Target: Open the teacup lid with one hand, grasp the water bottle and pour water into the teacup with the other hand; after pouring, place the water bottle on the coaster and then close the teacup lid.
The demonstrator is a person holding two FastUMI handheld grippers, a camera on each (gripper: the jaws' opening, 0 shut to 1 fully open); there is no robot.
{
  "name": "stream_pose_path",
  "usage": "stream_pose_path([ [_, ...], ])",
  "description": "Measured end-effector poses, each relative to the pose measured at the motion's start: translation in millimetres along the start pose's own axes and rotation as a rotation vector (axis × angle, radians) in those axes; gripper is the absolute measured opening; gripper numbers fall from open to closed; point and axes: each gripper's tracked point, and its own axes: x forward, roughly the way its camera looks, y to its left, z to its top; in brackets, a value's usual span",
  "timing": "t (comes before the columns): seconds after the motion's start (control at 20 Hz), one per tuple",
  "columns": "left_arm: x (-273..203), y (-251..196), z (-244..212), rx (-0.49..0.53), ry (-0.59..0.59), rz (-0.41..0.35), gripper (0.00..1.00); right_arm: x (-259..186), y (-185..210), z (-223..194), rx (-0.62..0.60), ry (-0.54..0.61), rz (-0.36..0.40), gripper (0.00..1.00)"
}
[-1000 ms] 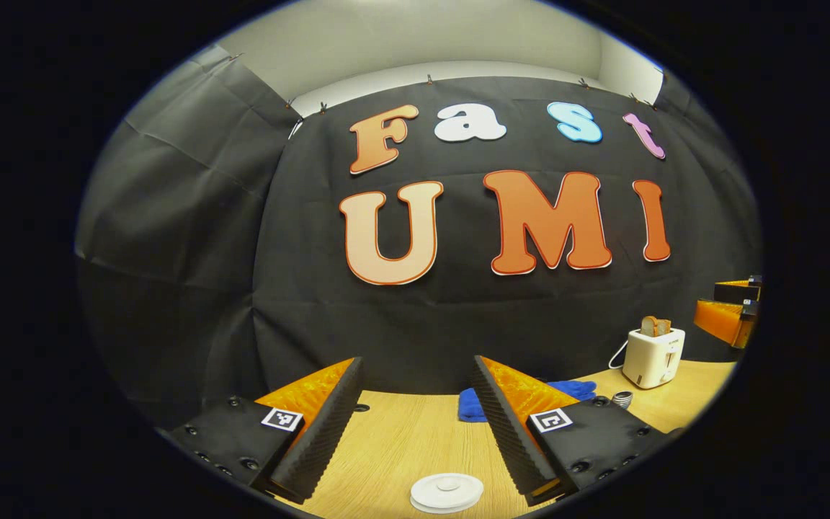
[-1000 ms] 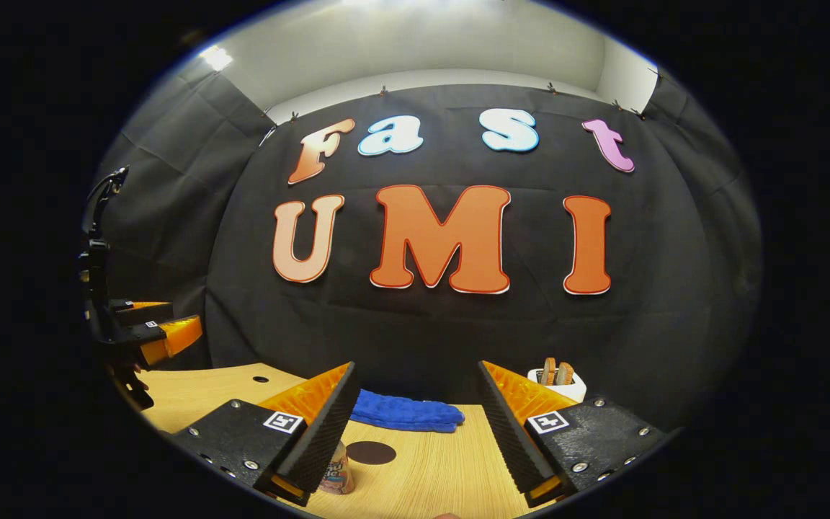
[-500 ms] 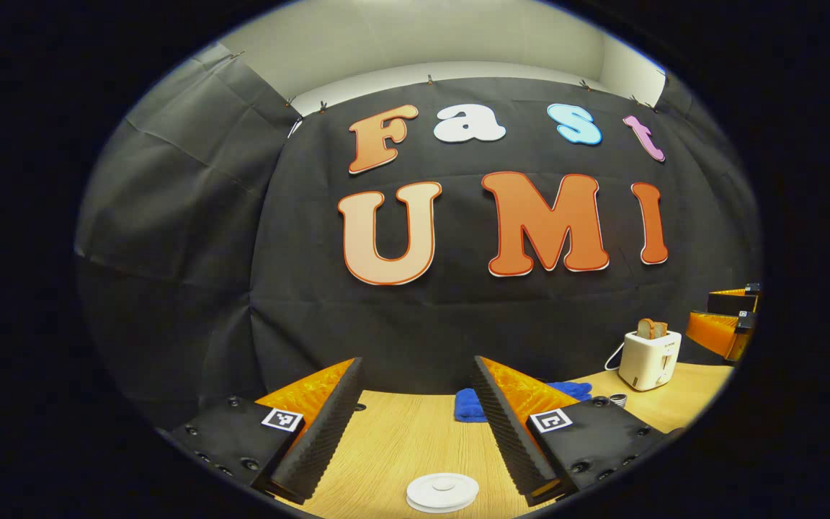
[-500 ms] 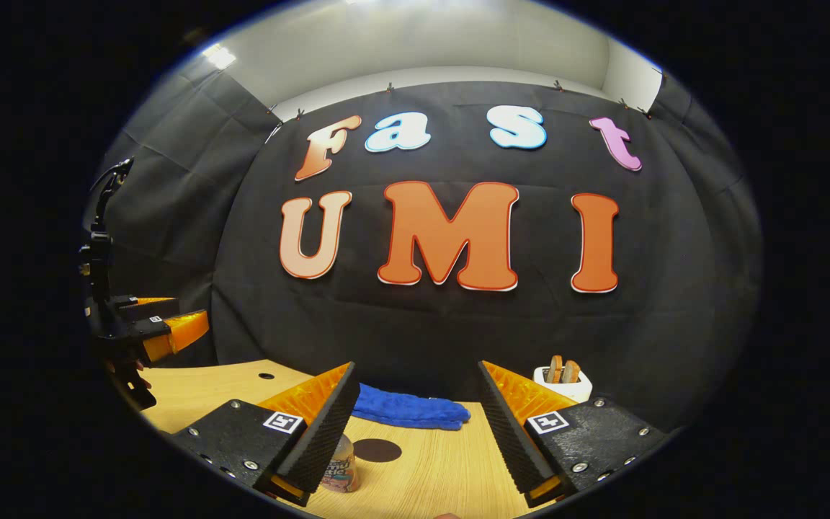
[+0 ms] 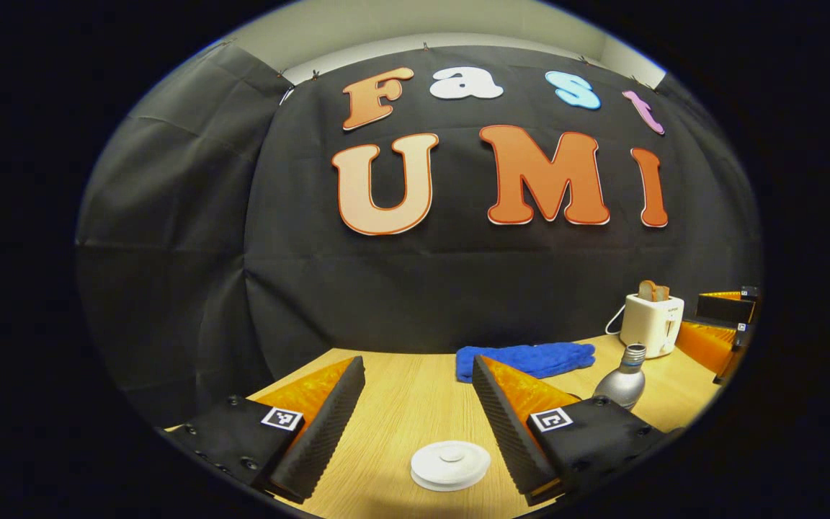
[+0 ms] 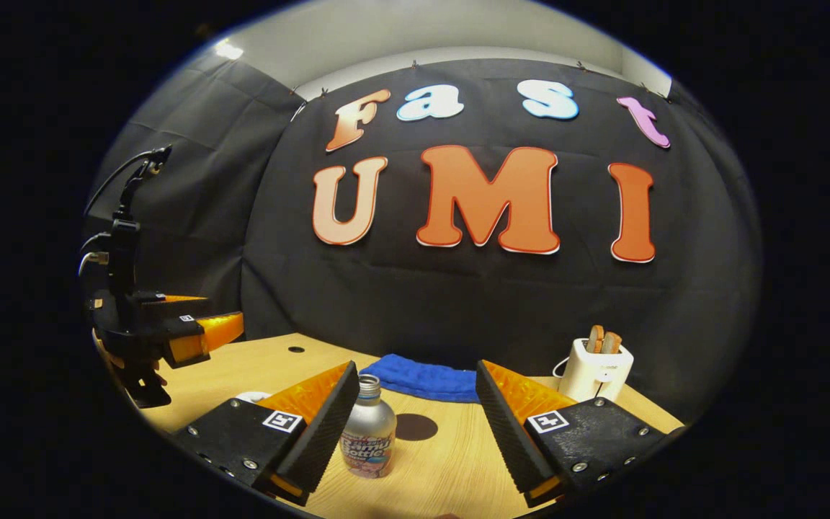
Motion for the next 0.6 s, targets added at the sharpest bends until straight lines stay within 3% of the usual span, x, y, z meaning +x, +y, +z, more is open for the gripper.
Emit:
stream_pose_path([
  [0.6, 15.1, -19.9, -80.9, 0.010, 0.170, -0.070, 0.98, 25.4, 34.2, -84.5, 0.007, 0.202, 0.071, 0.98],
])
